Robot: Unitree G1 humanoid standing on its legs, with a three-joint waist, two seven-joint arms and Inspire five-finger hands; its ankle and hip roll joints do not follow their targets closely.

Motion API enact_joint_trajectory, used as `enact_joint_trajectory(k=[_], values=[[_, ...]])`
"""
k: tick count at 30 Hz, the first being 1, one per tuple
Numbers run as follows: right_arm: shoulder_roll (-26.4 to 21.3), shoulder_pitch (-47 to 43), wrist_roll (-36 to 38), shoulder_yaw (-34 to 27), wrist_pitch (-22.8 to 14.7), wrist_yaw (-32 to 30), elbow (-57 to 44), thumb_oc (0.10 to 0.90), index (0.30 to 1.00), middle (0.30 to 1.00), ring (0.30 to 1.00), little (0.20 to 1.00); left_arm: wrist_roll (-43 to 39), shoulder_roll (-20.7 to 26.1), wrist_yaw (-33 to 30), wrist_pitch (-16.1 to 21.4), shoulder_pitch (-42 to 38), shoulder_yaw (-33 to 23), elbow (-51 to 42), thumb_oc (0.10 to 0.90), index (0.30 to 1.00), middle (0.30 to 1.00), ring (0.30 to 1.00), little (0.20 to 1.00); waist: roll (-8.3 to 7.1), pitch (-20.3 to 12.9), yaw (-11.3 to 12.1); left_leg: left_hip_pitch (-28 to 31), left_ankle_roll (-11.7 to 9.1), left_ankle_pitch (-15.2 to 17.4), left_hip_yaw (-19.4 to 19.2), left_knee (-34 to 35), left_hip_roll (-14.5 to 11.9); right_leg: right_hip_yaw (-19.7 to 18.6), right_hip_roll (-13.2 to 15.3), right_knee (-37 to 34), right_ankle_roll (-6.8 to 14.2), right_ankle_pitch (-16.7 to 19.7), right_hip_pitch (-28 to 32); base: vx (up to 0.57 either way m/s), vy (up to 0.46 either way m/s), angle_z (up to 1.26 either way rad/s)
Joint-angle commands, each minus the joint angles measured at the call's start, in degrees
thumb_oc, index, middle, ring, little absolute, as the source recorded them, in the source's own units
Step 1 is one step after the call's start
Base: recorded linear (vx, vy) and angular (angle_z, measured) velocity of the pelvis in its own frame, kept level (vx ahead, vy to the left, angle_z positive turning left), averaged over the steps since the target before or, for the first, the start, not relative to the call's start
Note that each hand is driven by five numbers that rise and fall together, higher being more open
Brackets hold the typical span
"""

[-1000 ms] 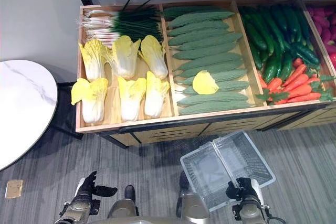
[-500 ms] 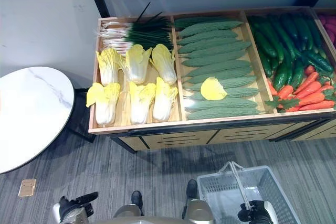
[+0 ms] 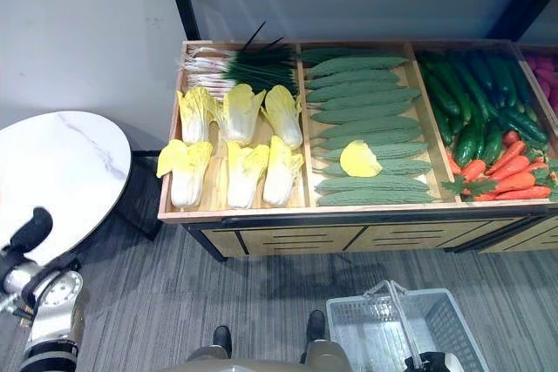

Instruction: Get the vegetables into the basket

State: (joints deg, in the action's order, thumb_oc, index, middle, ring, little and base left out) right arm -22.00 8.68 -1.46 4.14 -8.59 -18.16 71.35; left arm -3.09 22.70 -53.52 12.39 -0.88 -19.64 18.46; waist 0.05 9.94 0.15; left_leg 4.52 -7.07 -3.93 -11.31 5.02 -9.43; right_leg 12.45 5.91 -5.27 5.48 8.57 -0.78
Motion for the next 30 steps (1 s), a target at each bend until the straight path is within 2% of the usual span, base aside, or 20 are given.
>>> enact_joint_trajectory(k=[1, 4, 5, 6, 7, 8, 10, 14, 15, 16, 22, 27, 30], values=[[-0.7, -3.2, -0.4, 0.5, -1.3, -2.1, 0.1, 0.4, 0.3, 0.3, 0.3, 0.3, 7.9, 4.5, 1.9, 4.1, -5.6, 2.4, -9.3, 0.9, 1.0, 1.0, 1.0, 1.0, -3.1, 1.3, -0.7, -0.6, -3.6, -0.1, 0.3, 0.0, -1.4, 1.1, 4.7, 0.6, 6.2, -4.8, 5.3, 0.0, 0.0, 0.0], [-0.7, -3.9, -0.2, 0.9, -1.3, -1.5, -0.9, 0.4, 0.3, 0.3, 0.3, 0.3, 3.2, 2.7, 7.9, 8.4, -6.3, 5.2, -14.3, 0.9, 1.0, 1.0, 1.0, 1.0, -2.94, 1.6, -1.1, -0.4, -3.6, -0.1, 0.0, 0.0, -1.6, 0.8, 4.7, 0.5, 6.2, -4.7, 5.1, -0.02, 0.004, -0.02], [-0.8, -3.9, -0.2, 0.9, -1.3, -1.5, -0.9, 0.4, 0.3, 0.3, 0.3, 0.3, 2.9, 2.7, 8.1, 8.4, -6.3, 5.1, -14.3, 0.9, 1.0, 1.0, 1.0, 1.0, -2.88, 1.7, -1.1, -0.4, -3.6, -0.1, 0.0, 0.0, -1.6, 0.7, 4.7, 0.5, 6.2, -4.7, 5.1, -0.02, 0.01, -0.05], [-0.8, -4.3, -0.2, 1.4, -1.0, -0.8, -2.0, 0.4, 0.3, 0.3, 0.3, 0.3, -4.0, 1.8, 12.9, 10.6, -6.8, 6.9, -14.9, 0.9, 1.0, 1.0, 1.0, 1.0, -2.75, 1.7, -1.6, -0.2, -3.6, -0.1, -0.4, 0.0, -1.7, 0.4, 4.6, 0.4, 6.1, -4.7, 5.0, -0.01, 0.006, -0.03], [-0.9, -4.3, -0.2, 1.3, -0.9, -0.8, -2.1, 0.4, 0.3, 0.3, 0.3, 0.3, -4.1, 1.9, 13.0, 10.6, -6.9, 6.9, -14.8, 0.9, 1.0, 1.0, 1.0, 1.0, -2.74, 1.7, -1.5, -0.2, -3.6, -0.1, -0.4, 0.0, -1.8, 0.3, 4.6, 0.4, 6.1, -4.7, 5.0, -0.02, 0.011, -0.1], [-1.3, -4.9, -0.5, 1.8, -0.5, -0.2, -2.3, 0.4, 0.3, 0.3, 0.3, 0.3, -9.2, 1.2, 18.2, 11.2, -8.0, 10.1, -15.8, 0.9, 1.0, 1.0, 1.0, 1.0, -2.6, 1.8, -2.1, 0.1, -3.5, -0.1, -0.8, 0.0, -1.9, 0.0, 4.5, 0.4, 6.0, -4.6, 5.0, -0.02, 0.006, -0.13], [-1.7, -5.2, -0.8, 1.9, -0.4, 0.5, -3.0, 0.4, 0.3, 0.3, 0.3, 0.3, -11.2, 1.3, 21.7, 11.1, -8.5, 12.1, -14.8, 0.9, 1.0, 1.0, 1.0, 1.0, -2.48, 1.9, -2.5, 0.3, -3.5, -0.1, -1.2, 0.0, -2.0, -0.5, 4.3, 0.3, 6.0, -4.6, 4.9, -0.01, 0.0, -0.12], [-1.8, -5.4, -1.2, 2.2, -0.2, 1.2, -2.9, 0.4, 0.3, 0.3, 0.3, 0.3, -13.6, -0.4, 24.9, 10.7, -9.3, 15.7, -15.4, 0.9, 1.0, 1.0, 1.0, 1.0, -2.34, 1.9, -2.9, 0.7, -3.4, 0.0, -1.6, 0.0, -2.1, -0.9, 4.2, 0.3, 6.0, -4.6, 4.9, 0.0, -0.003, -0.13], [-1.9, -5.5, -0.9, 1.9, -0.1, 1.7, -2.9, 0.4, 0.3, 0.3, 0.3, 0.3, -17.5, -1.3, 29.4, 10.6, -9.0, 17.9, -15.0, 0.9, 1.0, 1.0, 1.0, 1.0, -2.28, 1.9, -3.3, 0.8, -3.4, 0.0, -1.8, 0.0, -2.2, -1.1, 4.1, 0.3, 6.0, -4.6, 4.9, 0.01, -0.009, -0.12], [-2.0, -5.6, -0.7, 1.9, -0.1, 1.8, -2.9, 0.4, 0.3, 0.3, 0.3, 0.3, -19.9, -1.8, 31.4, 10.6, -8.8, 18.7, -14.7, 0.9, 1.0, 1.0, 1.0, 1.0, -2.27, 1.9, -3.4, 0.9, -3.4, 0.0, -1.9, 0.0, -2.3, -1.2, 4.1, 0.3, 6.0, -4.6, 4.9, 0.0, -0.007, -0.11], [-1.5, -5.8, -0.8, 2.7, 0.0, 2.7, -3.3, 0.4, 0.3, 0.3, 0.3, 0.3, -27.8, -5.0, 37.4, 9.5, -9.1, 22.9, -10.9, 0.9, 1.0, 1.0, 1.0, 1.0, -2.43, 1.6, -4.2, 1.6, -3.2, 0.2, -2.8, 0.0, -2.6, -2.2, 3.8, 0.3, 5.8, -4.6, 4.7, 0.02, -0.002, -0.07], [-1.3, -5.7, -0.9, 2.8, 0.0, 2.6, -3.9, 0.4, 0.3, 0.3, 0.3, 0.3, -27.6, -5.3, 37.7, 8.4, -8.4, 24.3, -9.4, 0.9, 1.0, 1.0, 1.0, 1.0, -2.4, 1.6, -4.4, 1.7, -3.2, 0.3, -3.2, 0.0, -2.6, -2.6, 3.6, 0.3, 5.6, -4.6, 4.6, 0.01, -0.003, -0.08], [-1.2, -5.8, -0.8, 2.8, -0.1, 2.2, -3.7, 0.4, 0.3, 0.3, 0.3, 0.3, -22.7, -5.3, 35.6, 7.3, -8.5, 25.1, -6.9, 0.9, 1.0, 1.0, 1.0, 1.0, -2.56, 1.7, -4.5, 1.9, -3.2, 0.3, -3.5, 0.0, -2.7, -2.8, 3.5, 0.3, 5.6, -4.7, 4.6, 0.02, -0.009, -0.05]])
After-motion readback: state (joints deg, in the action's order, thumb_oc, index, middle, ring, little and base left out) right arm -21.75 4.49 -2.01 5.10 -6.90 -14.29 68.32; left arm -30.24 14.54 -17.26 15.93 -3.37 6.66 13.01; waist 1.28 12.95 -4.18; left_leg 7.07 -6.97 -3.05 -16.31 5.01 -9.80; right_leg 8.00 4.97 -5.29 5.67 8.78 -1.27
